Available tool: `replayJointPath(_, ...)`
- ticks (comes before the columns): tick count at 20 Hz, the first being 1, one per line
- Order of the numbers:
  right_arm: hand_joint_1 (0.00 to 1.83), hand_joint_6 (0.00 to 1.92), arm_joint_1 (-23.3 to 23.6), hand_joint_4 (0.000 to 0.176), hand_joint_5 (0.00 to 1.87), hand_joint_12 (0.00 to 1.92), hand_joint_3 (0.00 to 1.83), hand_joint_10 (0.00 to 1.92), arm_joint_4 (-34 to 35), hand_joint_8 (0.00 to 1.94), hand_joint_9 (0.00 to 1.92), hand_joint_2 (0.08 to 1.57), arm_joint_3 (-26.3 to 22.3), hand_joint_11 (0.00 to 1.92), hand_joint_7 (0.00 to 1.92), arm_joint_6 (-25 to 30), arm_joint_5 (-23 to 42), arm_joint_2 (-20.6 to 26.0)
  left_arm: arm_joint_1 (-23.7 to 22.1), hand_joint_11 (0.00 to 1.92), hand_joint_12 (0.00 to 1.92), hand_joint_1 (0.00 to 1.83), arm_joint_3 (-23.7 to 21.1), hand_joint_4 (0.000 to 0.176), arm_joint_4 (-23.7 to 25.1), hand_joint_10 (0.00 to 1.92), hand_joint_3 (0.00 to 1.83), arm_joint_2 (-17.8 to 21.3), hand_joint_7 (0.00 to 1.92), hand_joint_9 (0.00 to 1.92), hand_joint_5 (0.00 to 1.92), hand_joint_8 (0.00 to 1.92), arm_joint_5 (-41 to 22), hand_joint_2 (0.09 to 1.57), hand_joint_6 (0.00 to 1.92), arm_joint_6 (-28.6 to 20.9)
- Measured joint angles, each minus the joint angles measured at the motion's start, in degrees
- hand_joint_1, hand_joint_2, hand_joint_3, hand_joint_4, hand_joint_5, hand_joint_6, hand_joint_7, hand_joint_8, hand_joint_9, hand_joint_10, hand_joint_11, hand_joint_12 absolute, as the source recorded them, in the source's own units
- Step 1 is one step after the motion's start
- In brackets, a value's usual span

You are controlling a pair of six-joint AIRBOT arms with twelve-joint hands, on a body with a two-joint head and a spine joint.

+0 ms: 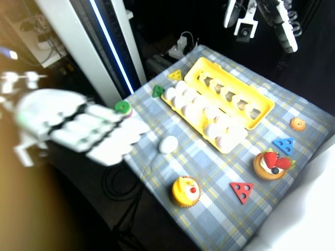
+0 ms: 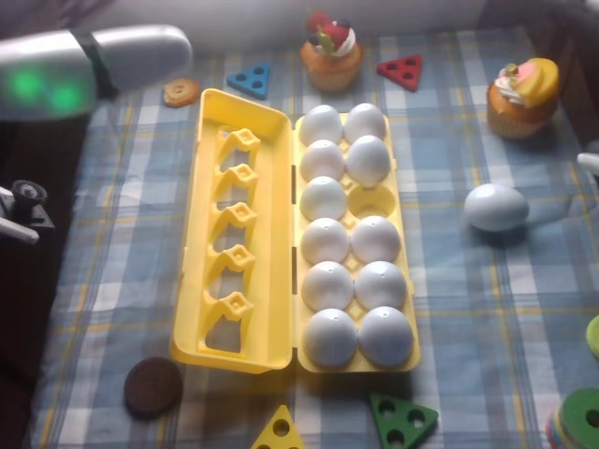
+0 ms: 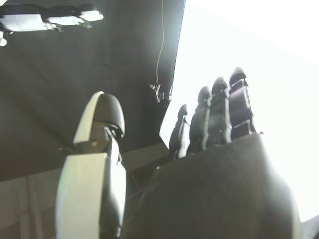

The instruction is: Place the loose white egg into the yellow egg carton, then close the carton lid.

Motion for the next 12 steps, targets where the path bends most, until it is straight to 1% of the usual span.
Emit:
replayJointPath(1,0.98,0.0,1.07,0.0,0.0,0.87,0.04,0.11,-0.85,0.0,0.12,1.18,0.35,0.0,0.03,-0.02,-2.49,-1.01,0.07,0.0,1.06,0.41,0.0,0.0,-0.55,0.05,0.01,0.22,0.07,0.06,0.06,0.01,-0.15,1.29,0.02,-0.02)
replayJointPath(2,0.98,0.0,1.29,0.0,0.0,0.87,0.04,0.11,-0.87,0.0,0.12,1.18,0.46,0.0,0.03,-0.02,-3.41,-1.36,0.07,0.0,1.06,0.41,0.02,0.0,-0.63,0.05,0.01,0.24,0.07,0.06,0.06,0.01,-0.26,1.29,0.02,-0.02)
replayJointPath(3,0.9,0.0,1.33,0.0,0.0,0.79,0.02,0.11,-1.42,0.01,0.1,1.17,0.63,0.0,0.05,-0.02,-4.72,-1.81,0.04,0.0,0.98,0.44,0.0,0.0,-0.33,0.05,0.0,0.24,0.1,0.09,0.08,0.01,-0.24,1.28,0.02,-0.02)
replayJointPath(4,0.91,0.0,1.33,0.0,0.01,1.01,0.0,0.26,-1.44,0.0,0.08,1.16,0.66,0.0,0.07,0.2,-5.07,-2.19,0.07,0.0,0.98,0.37,-0.11,0.0,0.26,0.05,0.0,0.24,0.11,0.1,0.07,0.01,-0.2,1.29,0.01,-0.02)
replayJointPath(5,0.94,0.0,1.33,0.0,0.01,1.16,0.0,0.49,-2.21,0.0,0.02,1.14,0.68,0.0,0.1,1.05,-5.42,-2.34,0.07,0.0,0.94,0.35,-0.46,0.0,0.66,0.05,0.0,0.22,0.11,0.1,0.07,0.01,-0.24,1.29,0.01,-0.66)
replayJointPath(6,0.96,0.0,1.33,0.0,0.02,1.4,0.0,0.68,-3.02,0.02,0.0,1.13,0.68,0.0,0.15,2.03,-5.57,-2.45,0.07,0.0,0.87,0.35,-0.48,0.0,2.01,0.03,0.0,0.22,0.11,0.09,0.06,0.0,-0.26,1.29,0.0,-1.31)
replayJointPath(7,0.92,0.0,1.33,0.0,0.0,1.52,0.0,0.67,-4.39,0.02,0.0,1.14,0.7,0.0,0.14,3.67,-5.88,-2.43,0.09,0.0,0.9,0.38,-0.7,0.0,2.93,0.04,0.0,0.2,0.12,0.11,0.06,0.0,-0.17,1.29,0.0,-1.7)
replayJointPath(8,0.85,0.0,1.33,0.012,0.0,1.48,0.01,0.52,-5.01,0.01,0.0,1.16,0.74,0.0,0.07,4.5,-6.27,-2.45,0.2,0.0,0.93,0.39,-0.72,0.0,3.23,0.03,0.0,0.22,0.11,0.11,0.04,0.0,-0.13,1.29,0.0,-1.92)
replayJointPath(9,0.81,0.0,1.33,0.0,0.0,1.24,0.0,0.37,-5.6,0.0,0.0,1.16,0.81,0.0,0.05,4.96,-6.67,-2.45,0.22,0.0,0.98,0.4,-0.72,0.0,3.41,0.03,0.0,0.22,0.12,0.12,0.05,0.0,-0.13,1.29,0.0,-2.05)
replayJointPath(10,0.78,0.0,1.31,0.0,0.0,1.19,0.01,0.35,-6.01,0.01,0.01,1.16,0.81,0.0,0.06,6.43,-7.52,-2.45,0.42,0.0,0.99,0.4,-0.83,0.0,3.63,0.04,0.0,0.35,0.12,0.12,0.06,0.0,-0.07,1.28,0.01,-2.58)
replayJointPath(11,0.77,0.0,1.31,0.0,0.0,1.29,0.01,0.39,-6.82,0.02,0.0,1.18,0.81,0.0,0.1,7.23,-8.07,-2.45,0.44,0.0,0.96,0.38,-0.83,0.0,4.5,0.03,0.0,0.59,0.1,0.12,0.06,0.0,0.31,1.29,0.01,-2.95)
replayJointPath(12,0.74,0.0,1.31,0.0,0.0,1.39,0.01,0.49,-7.48,0.02,0.0,1.19,0.81,0.0,0.11,7.78,-8.85,-2.56,0.48,0.0,1.0,0.4,-1.09,0.0,4.72,0.02,0.0,0.61,0.1,0.11,0.07,0.0,0.55,1.29,0.01,-3.15)
